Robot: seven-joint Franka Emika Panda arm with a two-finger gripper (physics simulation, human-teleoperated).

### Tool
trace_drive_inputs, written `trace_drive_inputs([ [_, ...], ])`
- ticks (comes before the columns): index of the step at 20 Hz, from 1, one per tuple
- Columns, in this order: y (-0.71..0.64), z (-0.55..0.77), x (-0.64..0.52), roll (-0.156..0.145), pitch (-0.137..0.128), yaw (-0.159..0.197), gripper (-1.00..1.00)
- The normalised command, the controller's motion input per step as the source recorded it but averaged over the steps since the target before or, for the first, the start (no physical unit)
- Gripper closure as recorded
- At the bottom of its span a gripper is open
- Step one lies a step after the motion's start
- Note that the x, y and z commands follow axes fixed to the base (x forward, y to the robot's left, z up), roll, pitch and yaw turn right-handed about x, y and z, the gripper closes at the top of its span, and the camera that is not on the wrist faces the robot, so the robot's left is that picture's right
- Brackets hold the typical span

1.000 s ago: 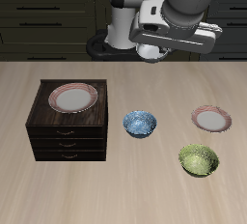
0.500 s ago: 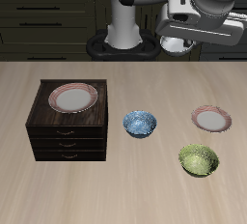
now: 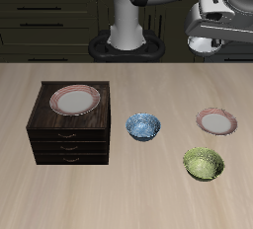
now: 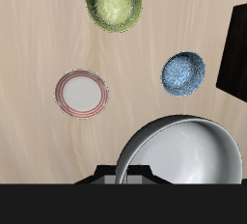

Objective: Place the white bowl onto the plate that is on the left side of the table

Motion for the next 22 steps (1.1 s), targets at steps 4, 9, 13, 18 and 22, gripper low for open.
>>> trace_drive_inputs([
  [4, 0.42, -0.14, -0.16, 0.012, -0.12, 0.106, 1.0],
  [9, 0.28, -0.1, -0.02, 0.024, -0.051, 0.026, 1.0],
  [13, 0.24, -0.15, -0.04, 0.023, -0.049, 0.06, 1.0],
  [18, 0.21, -0.19, 0.1, 0.025, -0.004, 0.017, 1.0],
  [22, 0.2, -0.07, 0.07, -0.003, -0.05, 0.075, 1.0],
])
